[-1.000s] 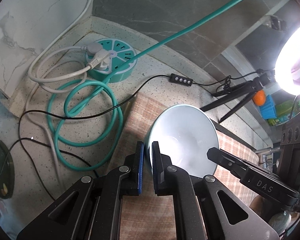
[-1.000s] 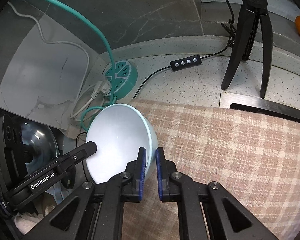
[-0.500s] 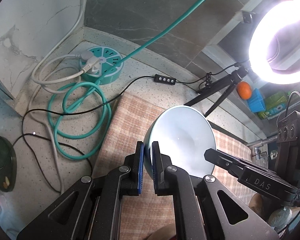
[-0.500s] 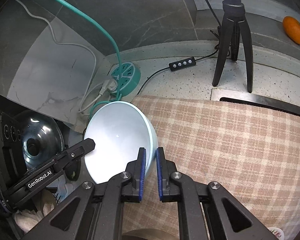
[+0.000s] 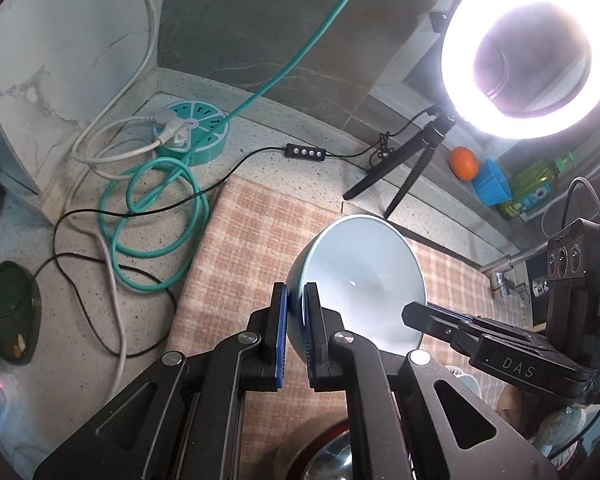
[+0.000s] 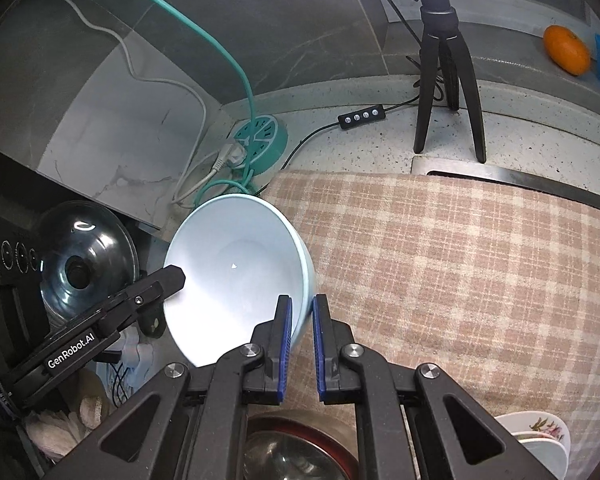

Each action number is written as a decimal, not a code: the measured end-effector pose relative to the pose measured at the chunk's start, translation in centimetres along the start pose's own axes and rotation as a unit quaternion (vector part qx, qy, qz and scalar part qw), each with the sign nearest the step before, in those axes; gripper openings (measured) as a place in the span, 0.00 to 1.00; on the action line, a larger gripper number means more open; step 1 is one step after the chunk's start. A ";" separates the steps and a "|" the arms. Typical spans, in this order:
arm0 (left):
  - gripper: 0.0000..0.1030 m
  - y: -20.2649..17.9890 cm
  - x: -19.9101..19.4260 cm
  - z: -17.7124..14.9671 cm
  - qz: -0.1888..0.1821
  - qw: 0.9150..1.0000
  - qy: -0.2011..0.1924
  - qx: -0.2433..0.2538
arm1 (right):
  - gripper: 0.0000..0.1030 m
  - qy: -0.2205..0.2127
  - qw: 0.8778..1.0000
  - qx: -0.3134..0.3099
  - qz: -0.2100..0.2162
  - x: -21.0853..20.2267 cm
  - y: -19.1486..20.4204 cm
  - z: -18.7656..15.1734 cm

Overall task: Organize plates and bowls
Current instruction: 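Lift and carry the pale blue bowl with both tools to the steel bowls, then lower the pale blue bowl into the red bowl with both tools, then open both tools off the pale blue bowl rim, then close both tools on the rim of the nested bowl stack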

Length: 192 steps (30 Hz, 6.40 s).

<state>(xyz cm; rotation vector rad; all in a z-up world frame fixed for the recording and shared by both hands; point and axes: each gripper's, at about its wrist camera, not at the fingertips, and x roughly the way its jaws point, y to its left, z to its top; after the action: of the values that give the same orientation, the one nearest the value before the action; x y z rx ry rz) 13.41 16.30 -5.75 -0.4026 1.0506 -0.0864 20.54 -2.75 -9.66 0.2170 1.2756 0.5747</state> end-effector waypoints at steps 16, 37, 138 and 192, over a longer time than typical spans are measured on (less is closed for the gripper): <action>0.06 -1.9 -2.6 -4.8 -0.020 1.000 0.011 0.013 | 0.09 -0.009 1.000 -0.003 -0.001 -4.1 -0.2 -5.3; 0.06 -3.1 -3.6 -10.3 -0.028 0.999 0.042 0.021 | 0.09 0.022 1.000 0.015 -0.002 -4.8 -1.6 -12.6; 0.15 1.8 -4.1 -14.5 0.012 0.999 0.026 -0.038 | 0.21 -0.061 0.997 0.013 -0.043 -6.8 -4.7 -17.4; 0.09 0.8 -0.2 -16.1 0.004 0.997 0.071 -0.029 | 0.07 0.005 0.992 -0.088 -0.093 -0.8 -2.4 -15.8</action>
<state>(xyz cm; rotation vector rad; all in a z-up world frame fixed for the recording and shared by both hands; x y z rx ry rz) -0.62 12.59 -12.82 -0.4490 1.1976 -0.0780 6.17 -7.64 -14.75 -0.0511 1.2320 0.5239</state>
